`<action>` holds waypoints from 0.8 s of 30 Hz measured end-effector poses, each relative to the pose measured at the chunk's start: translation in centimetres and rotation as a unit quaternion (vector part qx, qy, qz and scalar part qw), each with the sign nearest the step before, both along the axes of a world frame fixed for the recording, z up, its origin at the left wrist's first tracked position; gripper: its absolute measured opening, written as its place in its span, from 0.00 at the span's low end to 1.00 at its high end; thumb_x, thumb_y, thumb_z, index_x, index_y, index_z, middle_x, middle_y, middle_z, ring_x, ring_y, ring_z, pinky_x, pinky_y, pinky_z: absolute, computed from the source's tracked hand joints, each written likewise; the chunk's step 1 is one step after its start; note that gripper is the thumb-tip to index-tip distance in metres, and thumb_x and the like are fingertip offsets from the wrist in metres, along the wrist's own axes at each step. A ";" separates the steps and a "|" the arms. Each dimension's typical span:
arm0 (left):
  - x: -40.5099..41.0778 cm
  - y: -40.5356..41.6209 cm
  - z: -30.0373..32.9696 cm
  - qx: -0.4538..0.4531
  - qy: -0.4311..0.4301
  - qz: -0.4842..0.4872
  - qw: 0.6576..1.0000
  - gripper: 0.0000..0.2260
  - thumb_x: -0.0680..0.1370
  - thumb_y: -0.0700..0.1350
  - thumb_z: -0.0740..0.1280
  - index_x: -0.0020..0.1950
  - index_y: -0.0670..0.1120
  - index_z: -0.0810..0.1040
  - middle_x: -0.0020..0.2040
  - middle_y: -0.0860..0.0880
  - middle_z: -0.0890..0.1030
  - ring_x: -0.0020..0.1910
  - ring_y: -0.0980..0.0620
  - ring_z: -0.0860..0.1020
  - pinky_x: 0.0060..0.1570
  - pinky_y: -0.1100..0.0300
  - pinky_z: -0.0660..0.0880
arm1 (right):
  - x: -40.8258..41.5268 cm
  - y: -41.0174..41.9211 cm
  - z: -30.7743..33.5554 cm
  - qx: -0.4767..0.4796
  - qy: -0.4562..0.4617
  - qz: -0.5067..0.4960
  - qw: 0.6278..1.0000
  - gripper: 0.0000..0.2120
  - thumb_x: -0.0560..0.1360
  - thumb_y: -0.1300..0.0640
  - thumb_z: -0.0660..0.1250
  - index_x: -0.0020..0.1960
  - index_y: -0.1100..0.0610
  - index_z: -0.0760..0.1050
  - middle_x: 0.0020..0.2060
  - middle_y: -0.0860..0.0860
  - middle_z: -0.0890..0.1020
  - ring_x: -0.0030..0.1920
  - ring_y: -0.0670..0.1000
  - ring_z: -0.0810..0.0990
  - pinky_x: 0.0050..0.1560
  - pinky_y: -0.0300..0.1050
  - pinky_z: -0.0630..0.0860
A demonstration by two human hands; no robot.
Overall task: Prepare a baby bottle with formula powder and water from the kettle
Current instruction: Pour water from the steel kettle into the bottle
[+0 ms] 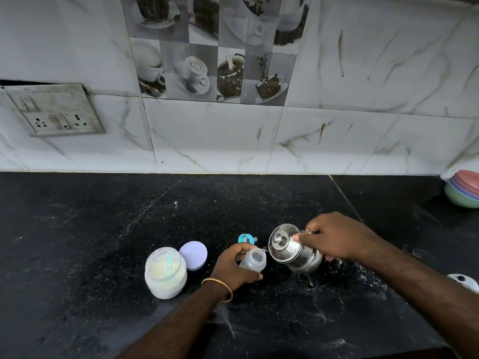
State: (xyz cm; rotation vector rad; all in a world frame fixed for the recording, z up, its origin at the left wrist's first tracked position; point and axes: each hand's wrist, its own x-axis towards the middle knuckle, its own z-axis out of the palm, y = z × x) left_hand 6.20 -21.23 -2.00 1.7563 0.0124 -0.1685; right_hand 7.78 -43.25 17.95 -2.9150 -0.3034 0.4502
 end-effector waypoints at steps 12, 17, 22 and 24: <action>-0.2 -0.1 0.0 0.007 0.003 -0.001 1.000 0.27 0.56 0.42 0.82 0.52 0.53 0.81 0.51 0.55 0.85 0.52 0.57 0.82 0.56 0.61 0.78 | -0.2 0.1 0.1 0.001 0.001 -0.003 1.000 0.23 0.75 0.34 0.64 0.36 0.53 0.78 0.32 0.53 0.85 0.33 0.50 0.85 0.44 0.53 0.83; -0.2 -0.2 0.5 0.007 0.005 -0.004 1.000 0.26 0.57 0.41 0.82 0.53 0.52 0.81 0.52 0.55 0.85 0.53 0.56 0.82 0.56 0.62 0.78 | -0.2 -0.2 -0.8 0.029 0.018 -0.022 0.999 0.23 0.76 0.36 0.65 0.37 0.55 0.79 0.31 0.52 0.86 0.30 0.48 0.85 0.43 0.51 0.82; -0.2 -0.1 0.6 0.005 0.007 -0.002 1.000 0.26 0.57 0.40 0.82 0.52 0.53 0.81 0.52 0.56 0.85 0.53 0.56 0.81 0.56 0.63 0.77 | -0.4 -0.3 -1.4 0.050 0.026 -0.031 0.998 0.23 0.76 0.36 0.66 0.38 0.56 0.80 0.32 0.53 0.86 0.31 0.49 0.85 0.42 0.49 0.82; -0.2 -0.2 0.6 0.002 0.010 -0.001 1.000 0.26 0.57 0.39 0.82 0.52 0.53 0.81 0.52 0.55 0.85 0.53 0.56 0.81 0.56 0.63 0.77 | -0.6 -0.2 -1.3 0.040 0.017 -0.029 0.999 0.24 0.75 0.35 0.65 0.38 0.56 0.79 0.31 0.52 0.86 0.31 0.49 0.85 0.43 0.50 0.82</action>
